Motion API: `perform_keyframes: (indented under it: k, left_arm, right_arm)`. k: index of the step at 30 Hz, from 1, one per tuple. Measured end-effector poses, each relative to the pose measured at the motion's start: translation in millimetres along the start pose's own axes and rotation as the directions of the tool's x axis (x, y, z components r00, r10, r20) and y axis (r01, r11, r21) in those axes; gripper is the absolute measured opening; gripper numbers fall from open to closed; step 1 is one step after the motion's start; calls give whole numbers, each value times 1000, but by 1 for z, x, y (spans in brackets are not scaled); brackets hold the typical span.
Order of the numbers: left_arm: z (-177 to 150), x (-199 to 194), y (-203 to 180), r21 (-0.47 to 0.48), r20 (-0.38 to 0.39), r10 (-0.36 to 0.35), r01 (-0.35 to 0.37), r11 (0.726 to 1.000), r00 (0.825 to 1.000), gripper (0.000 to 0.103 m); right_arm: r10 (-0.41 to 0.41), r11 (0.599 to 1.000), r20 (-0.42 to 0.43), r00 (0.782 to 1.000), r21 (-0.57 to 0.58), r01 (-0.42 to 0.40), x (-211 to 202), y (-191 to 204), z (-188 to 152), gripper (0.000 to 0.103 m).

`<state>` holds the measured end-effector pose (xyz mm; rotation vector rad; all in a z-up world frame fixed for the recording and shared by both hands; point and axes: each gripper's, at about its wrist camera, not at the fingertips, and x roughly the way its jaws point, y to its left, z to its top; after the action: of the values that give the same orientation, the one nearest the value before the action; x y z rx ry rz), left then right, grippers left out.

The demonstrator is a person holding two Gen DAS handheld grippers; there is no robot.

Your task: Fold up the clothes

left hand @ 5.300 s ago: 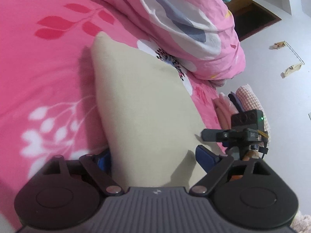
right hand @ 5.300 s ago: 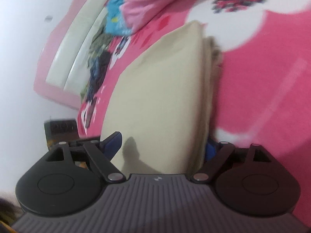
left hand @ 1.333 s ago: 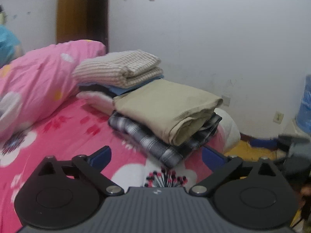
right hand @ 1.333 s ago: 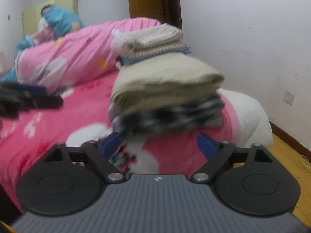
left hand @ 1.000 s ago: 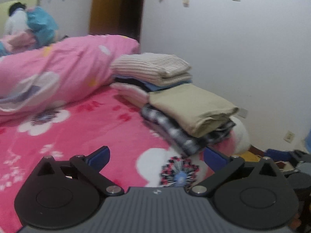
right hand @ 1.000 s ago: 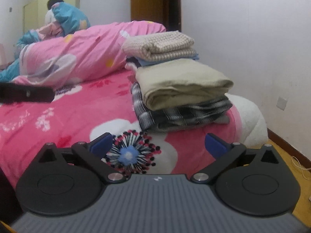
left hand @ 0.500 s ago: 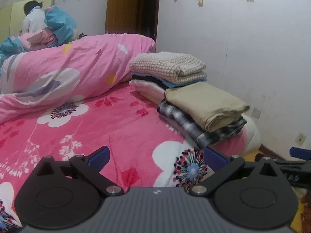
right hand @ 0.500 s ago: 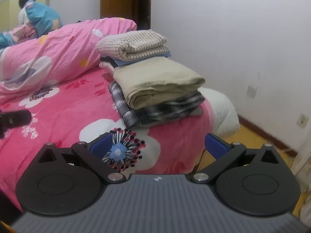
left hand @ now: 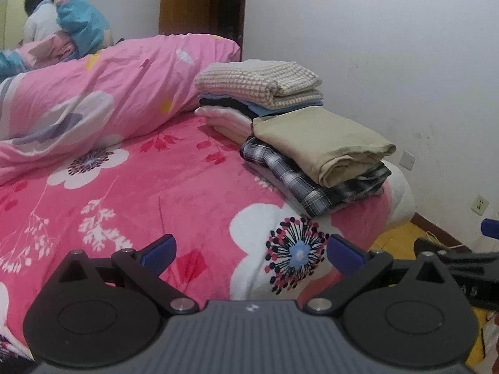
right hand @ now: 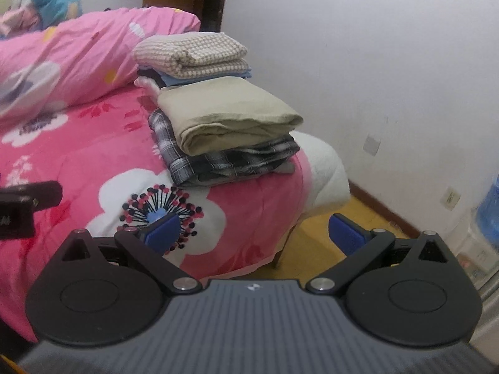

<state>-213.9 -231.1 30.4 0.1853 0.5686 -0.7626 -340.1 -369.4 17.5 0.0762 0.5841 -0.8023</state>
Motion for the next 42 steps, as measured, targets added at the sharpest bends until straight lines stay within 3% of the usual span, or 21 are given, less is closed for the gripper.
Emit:
perform_keyframes:
  k: [9,42]
  left_arm:
    - [0,-4,1,5,9,-5,5,1000,1000,103]
    - [1,-3,-8,12,-9,-14,14,1000,1000,103]
  right_arm:
    - [22,998,0,1000,-58,-22,-2,15,2,102]
    - [36,999,-8,999,15,-36,0,-4,0,102]
